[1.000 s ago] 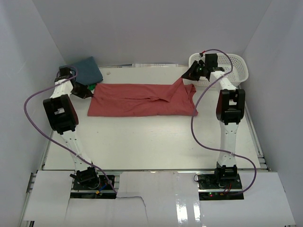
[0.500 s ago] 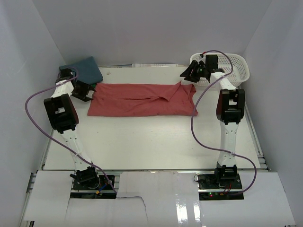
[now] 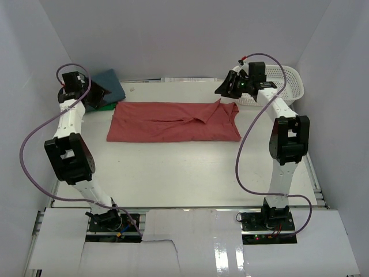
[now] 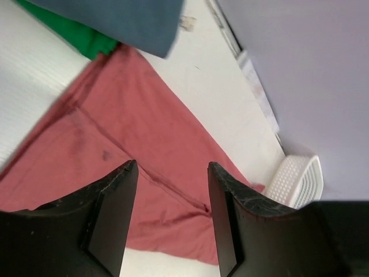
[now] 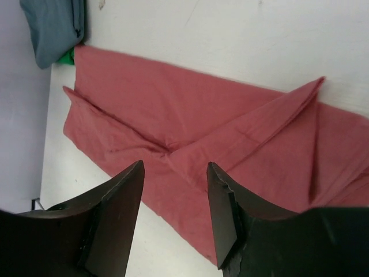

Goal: Fold and stack the t-shirts
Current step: Fold the other side of the tshirt into a rectangle

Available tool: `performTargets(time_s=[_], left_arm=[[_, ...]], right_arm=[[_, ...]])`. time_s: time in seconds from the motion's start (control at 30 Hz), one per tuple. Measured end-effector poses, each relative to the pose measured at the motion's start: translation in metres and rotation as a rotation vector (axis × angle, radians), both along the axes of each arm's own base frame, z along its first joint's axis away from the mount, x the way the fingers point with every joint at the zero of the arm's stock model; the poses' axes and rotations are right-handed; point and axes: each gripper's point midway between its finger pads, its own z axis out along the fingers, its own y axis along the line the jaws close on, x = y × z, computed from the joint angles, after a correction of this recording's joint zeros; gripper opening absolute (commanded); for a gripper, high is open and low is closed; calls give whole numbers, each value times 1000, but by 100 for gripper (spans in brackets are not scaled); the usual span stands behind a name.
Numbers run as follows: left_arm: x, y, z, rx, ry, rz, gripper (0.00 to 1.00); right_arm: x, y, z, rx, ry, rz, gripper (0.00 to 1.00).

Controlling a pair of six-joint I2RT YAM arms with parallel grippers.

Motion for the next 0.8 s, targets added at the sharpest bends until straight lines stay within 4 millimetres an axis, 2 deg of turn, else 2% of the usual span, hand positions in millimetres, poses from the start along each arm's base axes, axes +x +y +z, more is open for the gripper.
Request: performTargets(time_s=[0.1,0.17,0.23,0.33,0.43,0.5,0.7,0.8], left_arm=[[-18,-25,24,46,-75,-69,63],[-29,-50,27,74,-94,-140,64],[-36,-79,20,97,-100,-222,64],[-53,-128,-10,111,-59,-358,63],[-74,-168,-42,90,6,-477,63],[-83,-186,-60,78,40,-540,62],[-86,-220,-101,57,104,-655,61],[-85,-235,-122,48,140,-690,60]], right_arm=[[-18,26,2,-85,-52,69,55],[-34,44,-9,-161,-74,122,55],[-54,60,-31,-248,-75,171,55],[-86,73,-73,-404,-43,236,55],[-109,69,-106,-556,-8,266,55],[-114,60,-118,-649,-5,257,55],[-103,36,-121,-842,-58,177,55],[-97,31,-118,-926,-105,147,55]])
